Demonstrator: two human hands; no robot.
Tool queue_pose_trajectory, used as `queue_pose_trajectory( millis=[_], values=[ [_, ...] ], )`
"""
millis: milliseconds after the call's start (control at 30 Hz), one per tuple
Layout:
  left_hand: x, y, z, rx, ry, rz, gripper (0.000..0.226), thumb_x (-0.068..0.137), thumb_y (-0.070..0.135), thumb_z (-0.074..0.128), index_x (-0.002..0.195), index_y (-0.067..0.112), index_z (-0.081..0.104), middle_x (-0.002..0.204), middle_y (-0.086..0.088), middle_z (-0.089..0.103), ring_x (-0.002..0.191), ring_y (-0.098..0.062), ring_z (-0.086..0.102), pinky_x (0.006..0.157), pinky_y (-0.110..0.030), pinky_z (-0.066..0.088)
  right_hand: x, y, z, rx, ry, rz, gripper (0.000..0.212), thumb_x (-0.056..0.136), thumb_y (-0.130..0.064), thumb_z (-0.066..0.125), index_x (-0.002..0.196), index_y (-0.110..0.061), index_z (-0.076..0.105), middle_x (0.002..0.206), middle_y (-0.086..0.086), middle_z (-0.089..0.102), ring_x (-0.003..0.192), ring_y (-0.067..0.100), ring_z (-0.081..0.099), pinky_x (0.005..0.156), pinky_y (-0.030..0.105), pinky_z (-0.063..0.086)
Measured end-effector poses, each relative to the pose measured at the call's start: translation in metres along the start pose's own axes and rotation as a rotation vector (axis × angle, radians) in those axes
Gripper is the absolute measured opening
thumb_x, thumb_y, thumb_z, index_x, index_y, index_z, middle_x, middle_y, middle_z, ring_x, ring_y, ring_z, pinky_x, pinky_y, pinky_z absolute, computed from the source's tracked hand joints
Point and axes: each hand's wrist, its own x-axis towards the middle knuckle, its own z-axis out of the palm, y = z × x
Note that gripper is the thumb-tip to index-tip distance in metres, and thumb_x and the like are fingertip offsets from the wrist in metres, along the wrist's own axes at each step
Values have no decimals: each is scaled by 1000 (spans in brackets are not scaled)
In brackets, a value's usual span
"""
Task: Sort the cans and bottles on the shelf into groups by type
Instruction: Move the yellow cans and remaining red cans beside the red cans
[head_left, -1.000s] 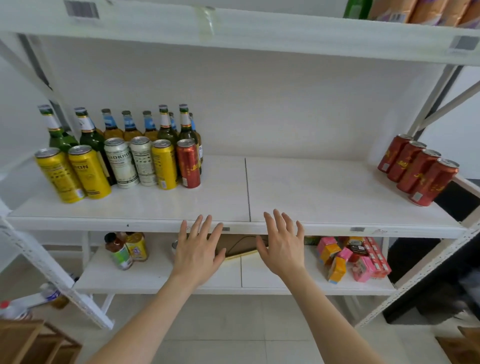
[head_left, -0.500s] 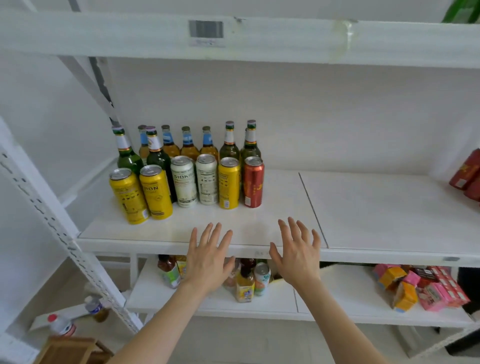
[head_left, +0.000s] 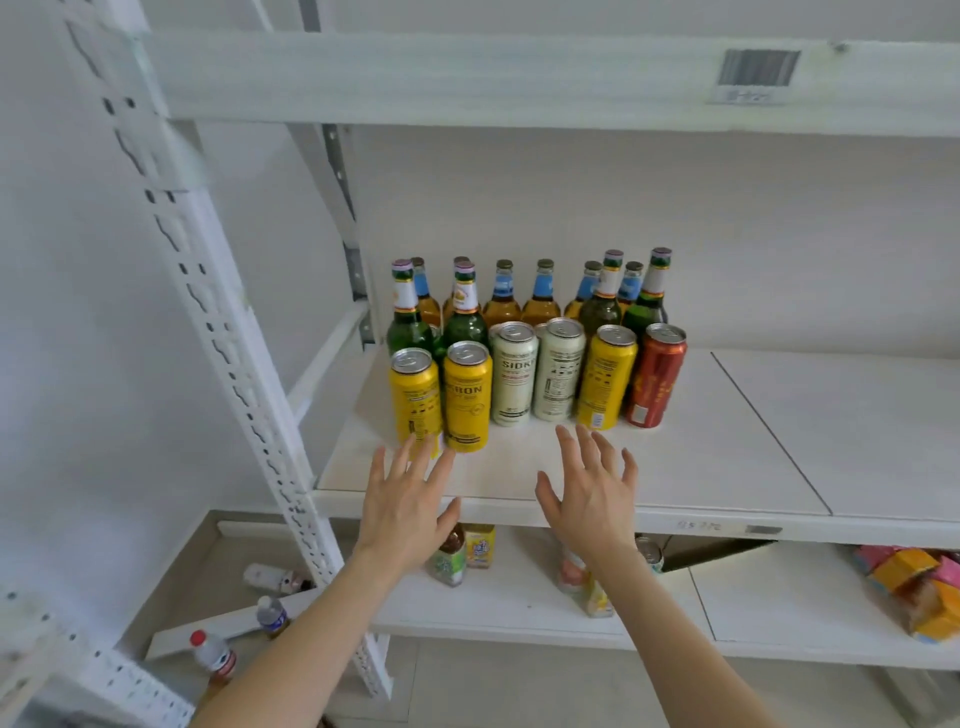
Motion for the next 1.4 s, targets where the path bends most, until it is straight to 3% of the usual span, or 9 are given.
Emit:
queue_pose_trajectory(
  millis=[300, 433, 567, 700, 833, 967, 1133, 1267, 1400],
  values=[
    [24, -69, 9, -13, 65, -120, 64, 86, 51, 58, 138, 16, 47, 140, -12, 53, 129, -33, 48, 106, -57, 37, 49, -60, 25, 71, 51, -55, 65, 89, -51, 56, 138, -9, 49, 140, 14, 54, 127, 35, 50, 104, 55, 38],
    [44, -82, 19, -127, 77, -161, 65, 87, 54, 55, 136, 12, 45, 129, -9, 60, 114, -29, 58, 98, -48, 46, 75, -67, 40, 190, 45, -44, 70, 90, -51, 57, 143, -8, 43, 139, 10, 55, 124, 33, 52, 102, 51, 39],
    [66, -86, 34, -517, -98, -225, 71, 84, 52, 65, 140, 16, 38, 135, -2, 56, 120, -22, 56, 100, -41, 46, 100, -71, 53, 489, -65, -17, 72, 89, -50, 59, 146, -13, 34, 139, 3, 53, 124, 27, 50, 99, 47, 42],
    [85, -87, 47, -980, -230, -397, 68, 74, 38, 83, 128, 24, 45, 126, 1, 62, 109, -14, 59, 92, -31, 48, 117, -74, 58, 837, -102, 45, 63, 84, -42, 72, 135, -17, 44, 124, -3, 61, 113, 18, 57, 91, 33, 47],
    [95, -91, 62, -1177, -260, -512, 73, 61, 30, 92, 121, 33, 50, 113, 9, 65, 106, -14, 61, 82, -27, 50, 126, -77, 64, 950, -136, 122, 56, 75, -42, 81, 119, -21, 53, 111, -9, 66, 99, 6, 60, 86, 27, 51],
    [100, -93, 66, -1256, -287, -527, 74, 59, 24, 93, 120, 35, 52, 112, 11, 65, 104, -12, 61, 85, -30, 50, 129, -76, 65, 1042, -164, 164, 54, 70, -37, 85, 113, -25, 55, 107, -14, 66, 94, -12, 58, 71, 6, 45],
    [100, -87, 62, -1315, -303, -530, 67, 58, 10, 91, 107, 39, 56, 103, 16, 69, 91, 0, 68, 66, -15, 50, 126, -72, 62, 1188, -105, 187, 52, 68, -25, 88, 110, -29, 58, 100, -17, 69, 92, -8, 63, 72, 5, 47],
    [95, -84, 60, -1321, -318, -528, 66, 59, 10, 91, 108, 38, 56, 103, 14, 69, 87, 1, 68, 65, -15, 49, 122, -67, 59, 1270, -93, 232, 49, 70, -25, 88, 110, -30, 60, 99, -13, 72, 92, 1, 67, 76, 18, 54],
    [90, -82, 58, -1354, -310, -544, 64, 60, 15, 91, 110, 36, 57, 105, 10, 70, 94, -7, 68, 71, -22, 51, 117, -66, 55, 1350, -110, 270, 39, 75, -21, 84, 106, -32, 63, 93, -14, 73, 86, 2, 68, 66, 15, 53]
  ],
)
